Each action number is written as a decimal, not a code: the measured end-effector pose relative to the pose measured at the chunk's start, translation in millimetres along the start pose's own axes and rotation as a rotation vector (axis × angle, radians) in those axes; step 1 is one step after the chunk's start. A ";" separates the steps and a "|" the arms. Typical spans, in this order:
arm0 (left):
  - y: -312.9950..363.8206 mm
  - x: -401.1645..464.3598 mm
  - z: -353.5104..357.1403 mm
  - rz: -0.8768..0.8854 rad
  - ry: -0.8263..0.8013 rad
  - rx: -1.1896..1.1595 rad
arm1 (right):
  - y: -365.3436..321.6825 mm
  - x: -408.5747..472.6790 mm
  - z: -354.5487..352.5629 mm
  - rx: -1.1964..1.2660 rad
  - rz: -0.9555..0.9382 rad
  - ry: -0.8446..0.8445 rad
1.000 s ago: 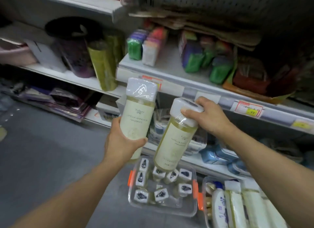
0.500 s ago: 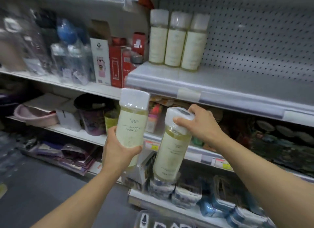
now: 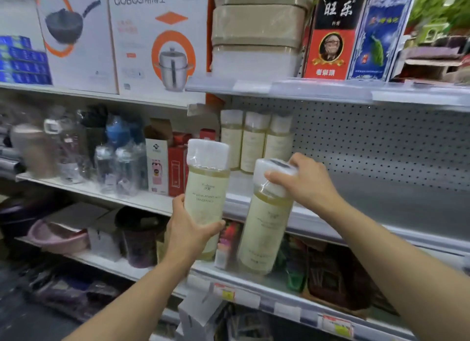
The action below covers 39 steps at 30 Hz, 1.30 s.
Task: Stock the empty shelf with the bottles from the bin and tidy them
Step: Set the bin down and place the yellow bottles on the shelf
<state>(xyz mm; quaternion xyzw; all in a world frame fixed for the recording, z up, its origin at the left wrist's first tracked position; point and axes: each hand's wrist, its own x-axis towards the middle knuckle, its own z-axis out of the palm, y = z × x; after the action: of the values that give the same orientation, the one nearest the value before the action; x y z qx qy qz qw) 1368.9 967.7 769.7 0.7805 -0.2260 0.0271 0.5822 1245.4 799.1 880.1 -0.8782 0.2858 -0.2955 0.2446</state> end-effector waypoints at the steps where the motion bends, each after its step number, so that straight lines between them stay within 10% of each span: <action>1: 5.7 5.3 3.5 0.013 0.005 -0.001 | -2.3 7.6 -4.1 -0.001 -0.005 0.014; 39: -3.0 198.6 79.9 0.173 -0.182 -0.235 | -35.4 168.9 63.5 -0.107 0.205 0.259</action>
<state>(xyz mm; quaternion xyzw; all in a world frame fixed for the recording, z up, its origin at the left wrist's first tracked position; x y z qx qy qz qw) 1530.4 831.0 802.1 0.6840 -0.3458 -0.0204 0.6420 1411.7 731.8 920.6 -0.8108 0.4182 -0.3640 0.1877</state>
